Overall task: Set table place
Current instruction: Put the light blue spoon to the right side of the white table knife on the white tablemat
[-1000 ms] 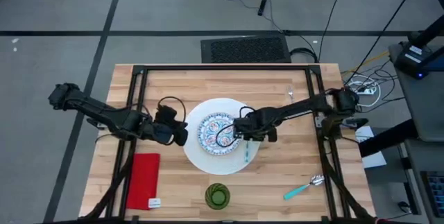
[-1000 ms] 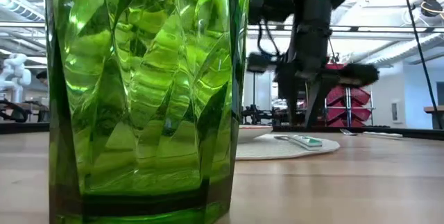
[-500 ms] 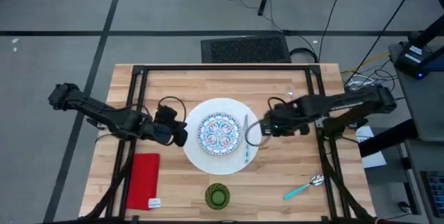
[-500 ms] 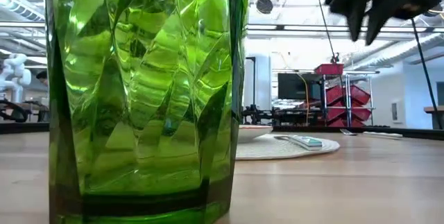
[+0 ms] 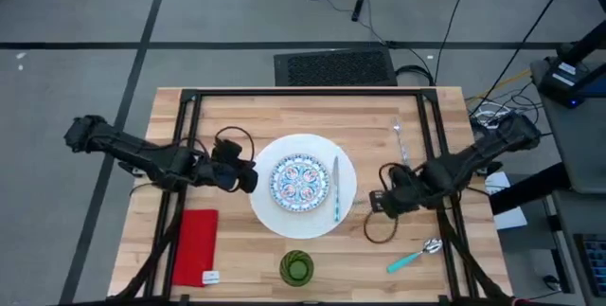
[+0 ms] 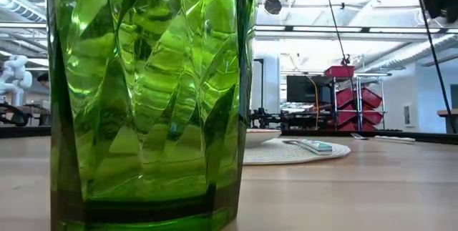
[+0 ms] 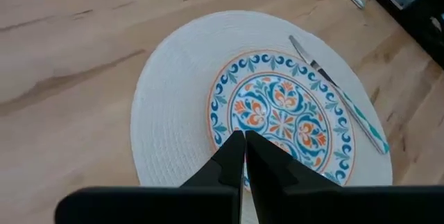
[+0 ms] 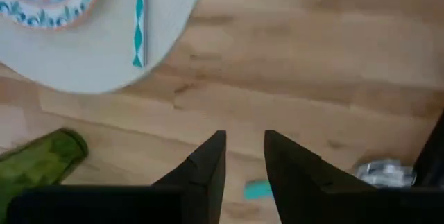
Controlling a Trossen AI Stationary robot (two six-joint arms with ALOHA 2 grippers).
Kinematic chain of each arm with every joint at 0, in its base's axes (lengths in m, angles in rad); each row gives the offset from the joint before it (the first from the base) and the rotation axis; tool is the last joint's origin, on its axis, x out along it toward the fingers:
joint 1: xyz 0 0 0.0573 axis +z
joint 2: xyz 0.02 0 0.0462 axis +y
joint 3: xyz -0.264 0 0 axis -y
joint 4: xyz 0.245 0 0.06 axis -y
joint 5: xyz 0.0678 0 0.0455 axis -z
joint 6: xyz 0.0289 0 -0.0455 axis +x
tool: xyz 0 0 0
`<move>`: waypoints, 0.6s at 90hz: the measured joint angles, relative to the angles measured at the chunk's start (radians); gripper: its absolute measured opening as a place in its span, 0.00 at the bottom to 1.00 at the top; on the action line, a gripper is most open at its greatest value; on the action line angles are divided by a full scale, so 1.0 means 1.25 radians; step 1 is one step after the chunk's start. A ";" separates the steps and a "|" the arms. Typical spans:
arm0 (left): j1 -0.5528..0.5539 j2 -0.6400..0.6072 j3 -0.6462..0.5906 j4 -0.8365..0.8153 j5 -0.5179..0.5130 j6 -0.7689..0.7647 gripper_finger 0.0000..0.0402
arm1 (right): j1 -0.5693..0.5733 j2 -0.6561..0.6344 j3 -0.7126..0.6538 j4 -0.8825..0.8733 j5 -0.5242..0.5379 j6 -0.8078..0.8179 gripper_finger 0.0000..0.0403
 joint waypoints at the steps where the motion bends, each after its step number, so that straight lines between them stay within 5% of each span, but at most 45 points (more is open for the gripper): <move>1: 0.001 0.000 0.000 0.000 0.000 0.000 0.00 | 0.009 0.000 -0.001 0.001 0.000 0.014 0.21; 13: 0.011 0.000 0.000 0.001 0.000 0.000 0.00 | 0.117 0.000 -0.044 0.062 -0.004 0.211 0.21; 37: 0.020 0.000 0.000 0.000 0.000 0.000 0.00 | 0.192 0.044 -0.167 0.234 -0.161 0.256 0.21; 45: 0.021 0.000 0.000 0.001 0.001 -0.001 0.00 | 0.220 0.053 -0.194 0.238 -0.184 0.228 0.21; 54: 0.020 0.000 0.000 0.000 0.006 0.000 0.00 | 0.252 0.053 -0.207 0.232 -0.184 0.045 0.21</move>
